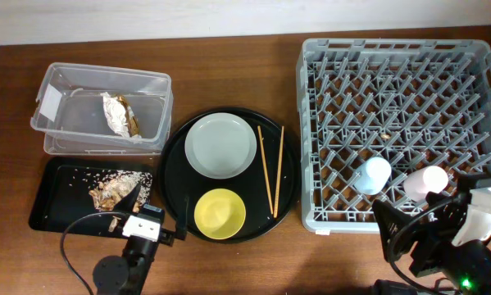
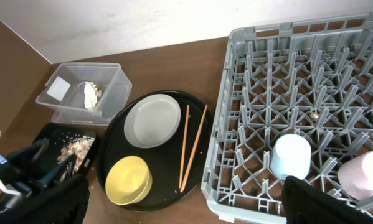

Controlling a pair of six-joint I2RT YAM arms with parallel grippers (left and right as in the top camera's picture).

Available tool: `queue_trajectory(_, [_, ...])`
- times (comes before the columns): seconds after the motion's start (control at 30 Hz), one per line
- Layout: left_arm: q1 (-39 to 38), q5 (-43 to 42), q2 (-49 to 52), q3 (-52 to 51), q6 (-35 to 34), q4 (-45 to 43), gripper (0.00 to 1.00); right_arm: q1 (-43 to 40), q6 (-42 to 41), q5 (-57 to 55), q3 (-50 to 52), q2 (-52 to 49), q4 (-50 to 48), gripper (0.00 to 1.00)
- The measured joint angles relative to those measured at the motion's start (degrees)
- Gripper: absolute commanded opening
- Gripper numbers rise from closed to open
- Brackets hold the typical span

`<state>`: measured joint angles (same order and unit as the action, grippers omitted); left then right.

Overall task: Sort waste into correct bins and load items into the dishwasher rack
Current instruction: 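Grasp the yellow bowl with the right gripper and place it in the rack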

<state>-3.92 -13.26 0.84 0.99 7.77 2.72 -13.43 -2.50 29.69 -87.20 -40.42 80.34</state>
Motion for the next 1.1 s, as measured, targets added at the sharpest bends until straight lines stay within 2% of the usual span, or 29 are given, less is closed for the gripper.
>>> queue_trajectory(0.5, [0.0,-0.3,0.0,0.0,0.0,0.6,0.99,0.5,0.0,0.2,0.0,0.0,0.0,0.99])
queue_trajectory(0.53, [0.0,-0.3,0.0,0.0,0.0,0.6,0.99,0.6,0.0,1.3,0.0,0.0,-1.5,0.99])
queue_trajectory(0.6, [0.0,-0.3,0.0,0.0,0.0,0.6,0.99,1.1,2.1,10.2,0.3,-0.6,-1.3,0.98])
queue_trajectory(0.63, [0.0,-0.3,0.0,0.0,0.0,0.6,0.99,1.2,2.9,14.2,2.4,-2.0,3.5,0.99])
queue_trajectory(0.7, [0.0,-0.3,0.0,0.0,0.0,0.7,0.99,1.2,3.2,15.2,7.6,-5.3,6.5,0.99])
queue_trajectory(0.8, [0.0,-0.3,0.0,0.0,0.0,0.7,0.99,2.9,3.3,14.4,18.6,-9.9,3.4,0.98])
queue_trajectory(0.9, [0.0,-0.3,0.0,0.0,0.0,0.7,0.99,11.4,1.5,10.4,24.5,-11.4,-2.7,0.98])
queue_trajectory(1.03, [0.0,-0.3,-0.2,0.0,0.0,0.7,0.99,35.8,-9.9,-3.4,24.6,-25.9,-16.7,0.99])
queue_trajectory(1.1, [0.1,-0.3,-0.2,0.0,0.0,0.7,0.99,45.2,-15.2,-8.0,24.8,-32.6,-23.6,0.99])
